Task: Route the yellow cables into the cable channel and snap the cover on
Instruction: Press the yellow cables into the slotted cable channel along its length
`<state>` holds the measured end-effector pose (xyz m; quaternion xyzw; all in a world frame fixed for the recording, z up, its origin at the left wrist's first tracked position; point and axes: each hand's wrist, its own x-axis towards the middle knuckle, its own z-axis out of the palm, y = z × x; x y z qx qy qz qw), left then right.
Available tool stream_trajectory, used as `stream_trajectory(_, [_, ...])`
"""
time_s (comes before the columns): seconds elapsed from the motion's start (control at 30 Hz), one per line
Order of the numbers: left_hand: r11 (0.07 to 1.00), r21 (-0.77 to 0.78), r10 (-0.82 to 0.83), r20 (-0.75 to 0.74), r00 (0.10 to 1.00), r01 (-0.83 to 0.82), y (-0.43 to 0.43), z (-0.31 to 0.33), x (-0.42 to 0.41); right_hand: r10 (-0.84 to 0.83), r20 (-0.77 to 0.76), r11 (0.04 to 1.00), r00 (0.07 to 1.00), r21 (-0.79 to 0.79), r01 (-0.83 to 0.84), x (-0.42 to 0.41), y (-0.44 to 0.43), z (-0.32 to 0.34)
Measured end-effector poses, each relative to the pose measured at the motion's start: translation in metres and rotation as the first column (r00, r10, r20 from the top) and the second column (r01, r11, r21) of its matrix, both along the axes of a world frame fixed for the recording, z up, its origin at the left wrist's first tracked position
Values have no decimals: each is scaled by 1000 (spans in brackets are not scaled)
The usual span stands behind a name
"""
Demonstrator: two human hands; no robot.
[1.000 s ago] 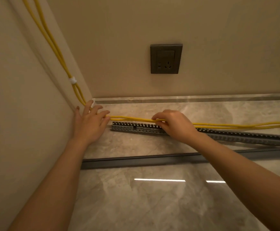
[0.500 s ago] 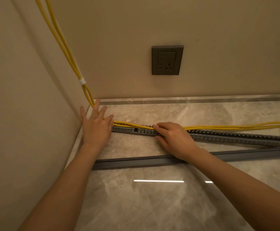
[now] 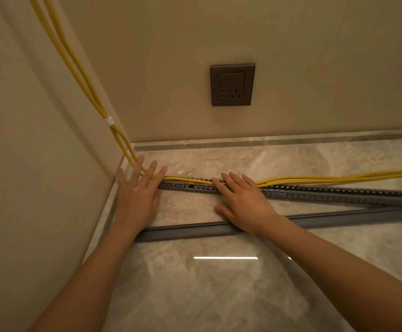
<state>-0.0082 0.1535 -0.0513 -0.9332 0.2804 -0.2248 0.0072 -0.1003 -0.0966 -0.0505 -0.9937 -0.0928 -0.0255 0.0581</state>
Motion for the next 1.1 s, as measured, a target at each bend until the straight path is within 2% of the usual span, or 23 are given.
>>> stream_trajectory(0.2, [997, 62, 58, -242, 968, -44, -3, 2, 0, 8, -3, 1000, 1000, 6, -8, 2, -2, -2])
stream_trajectory(0.5, [977, 177, 166, -255, 953, -123, -12, 1, -8, 3, -15, 1000, 1000, -5, -3, 1, 2, -2])
stream_trajectory(0.63, [975, 160, 194, -296, 935, -151, -22, -1, -15, -36, -8, 997, 999, 66, 36, 5, 5, 3])
stream_trajectory(0.8, [976, 187, 180, -384, 905, -115, -25, 4, -19, -71, -12, 995, 997, 62, 72, 5, 12, -1])
stream_trajectory(0.93, [989, 85, 147, -431, 891, -122, -44, 8, -34, -68, -41, 993, 997, 98, 71, 7, 10, -1])
stream_trajectory(1.1, [998, -64, -4, -371, 929, -21, -80, 9, -57, -29, -116, 985, 993, 164, 48, 10, 5, 4])
